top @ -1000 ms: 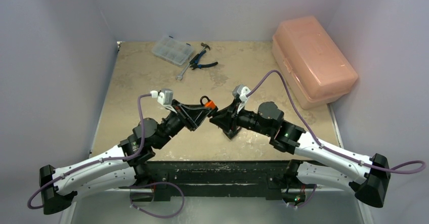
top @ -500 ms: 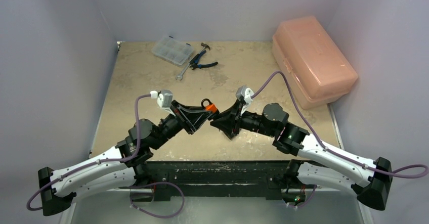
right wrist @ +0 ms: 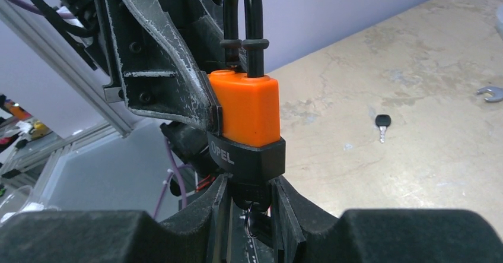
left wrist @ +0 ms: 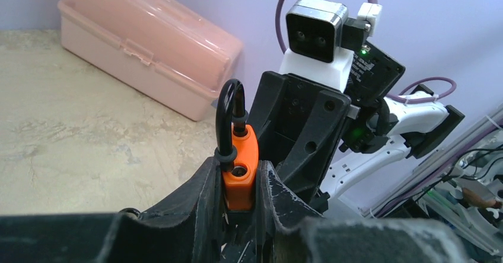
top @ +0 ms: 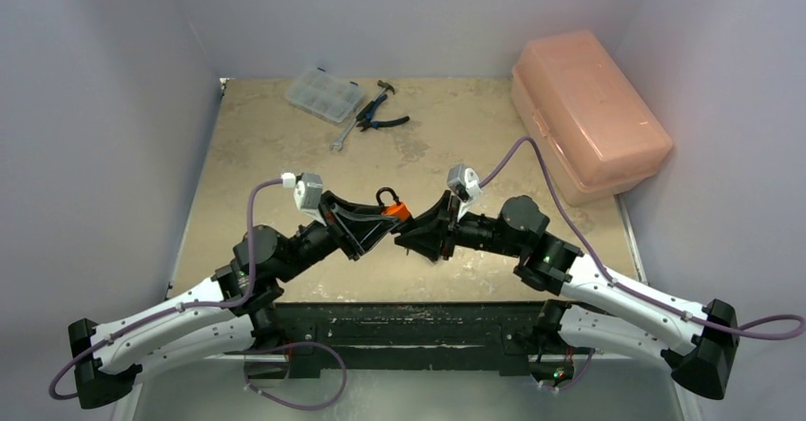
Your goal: Unlock with the key
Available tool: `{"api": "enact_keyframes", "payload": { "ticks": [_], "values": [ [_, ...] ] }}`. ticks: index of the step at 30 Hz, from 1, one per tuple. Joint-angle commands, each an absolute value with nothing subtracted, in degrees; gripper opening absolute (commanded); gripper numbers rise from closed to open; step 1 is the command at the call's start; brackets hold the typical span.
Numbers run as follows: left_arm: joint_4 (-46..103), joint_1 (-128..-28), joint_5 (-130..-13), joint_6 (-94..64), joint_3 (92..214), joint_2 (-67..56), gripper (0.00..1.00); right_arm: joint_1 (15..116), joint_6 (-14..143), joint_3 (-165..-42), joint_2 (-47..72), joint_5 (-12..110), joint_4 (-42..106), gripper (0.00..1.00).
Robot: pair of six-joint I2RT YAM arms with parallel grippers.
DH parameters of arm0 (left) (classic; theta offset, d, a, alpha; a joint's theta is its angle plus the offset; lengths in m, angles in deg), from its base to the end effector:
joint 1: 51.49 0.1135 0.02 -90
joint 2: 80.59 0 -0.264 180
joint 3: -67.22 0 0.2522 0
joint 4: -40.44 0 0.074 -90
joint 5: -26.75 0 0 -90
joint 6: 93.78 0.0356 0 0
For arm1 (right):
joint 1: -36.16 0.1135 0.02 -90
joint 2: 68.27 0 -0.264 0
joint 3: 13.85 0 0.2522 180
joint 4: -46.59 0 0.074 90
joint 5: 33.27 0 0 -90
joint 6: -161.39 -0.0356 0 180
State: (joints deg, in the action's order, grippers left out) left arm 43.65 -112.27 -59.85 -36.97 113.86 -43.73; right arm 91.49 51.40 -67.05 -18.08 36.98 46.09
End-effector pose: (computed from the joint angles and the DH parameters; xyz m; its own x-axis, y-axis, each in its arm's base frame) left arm 0.0819 -0.1421 0.3393 -0.3696 -0.4585 -0.8081 0.7655 0.3426 -0.5446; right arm 0.1097 0.1797 0.3342 -0.3069 0.1220 -0.9439 -0.9164 0.2299 0.3276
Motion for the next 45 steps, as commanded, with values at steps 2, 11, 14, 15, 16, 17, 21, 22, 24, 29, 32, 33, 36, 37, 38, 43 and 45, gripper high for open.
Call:
{"api": "enact_keyframes", "payload": {
  "ticks": [2,11,14,15,16,17,21,22,24,29,32,33,36,37,38,43,45],
  "values": [
    [45.0,-112.9,-67.9,-36.6,115.7,-43.9,0.00,91.3,49.8,-67.3,-18.7,32.7,56.2,0.00],
    [45.0,-112.9,-69.3,-35.8,115.7,-44.3,0.00,90.7,49.1,-67.5,-17.8,28.4,57.9,0.00],
    [44.3,-112.9,-70.4,-34.7,116.0,-44.5,0.00,90.6,49.1,-67.9,-17.1,24.2,58.1,0.00],
    [43.8,-113.0,-70.6,-34.2,116.4,-44.6,0.00,90.6,49.1,-68.0,-17.0,22.8,58.2,0.00],
    [43.0,-113.0,-70.9,-33.6,116.9,-44.8,0.00,90.5,49.1,-68.0,-17.1,21.7,58.3,0.00],
    [42.2,-112.9,-71.2,-33.1,117.4,-44.9,0.00,90.4,49.1,-67.9,-17.3,20.7,58.6,0.00],
    [39.3,-112.9,-71.5,-31.6,119.2,-45.3,0.00,89.9,48.1,-67.3,-18.3,19.1,60.2,0.00],
    [38.5,-112.9,-70.9,-31.4,119.5,-45.4,0.00,89.7,47.9,-67.5,-18.3,19.2,59.8,0.02],
    [37.4,-112.9,-69.1,-31.2,119.7,-45.6,0.00,89.6,48.3,-68.0,-18.3,19.6,58.3,0.21],
    [36.3,-112.9,-65.1,-31.0,119.6,-47.1,0.00,89.2,50.5,-69.0,-18.8,18.2,53.9,0.67],
    [36.2,-112.9,-64.9,-30.9,119.4,-47.8,0.00,89.2,50.8,-68.9,-19.3,15.9,52.9,0.78],
    [36.1,-112.9,-65.1,-30.8,119.4,-47.9,0.00,89.2,51.0,-69.0,-19.2,15.2,52.6,0.79],
    [36.3,-112.9,-66.1,-30.7,119.5,-47.6,0.00,89.2,51.7,-69.5,-18.5,14.9,50.9,0.81],
    [36.4,-112.9,-66.6,-30.7,119.6,-47.5,0.00,89.2,52.0,-69.7,-18.2,15.4,50.2,0.80],
    [36.6,-112.9,-67.1,-30.6,119.6,-47.3,0.00,89.2,52.2,-69.8,-18.0,15.9,49.9,0.79],
    [36.0,-113.0,-69.2,-30.0,120.3,-46.8,0.00,89.1,52.3,-70.2,-17.3,16.6,50.1,0.70],
    [35.7,-113.0,-69.7,-29.8,120.4,-46.8,0.00,89.1,52.4,-70.8,-16.8,16.4,50.1,0.69]
  ]
}}
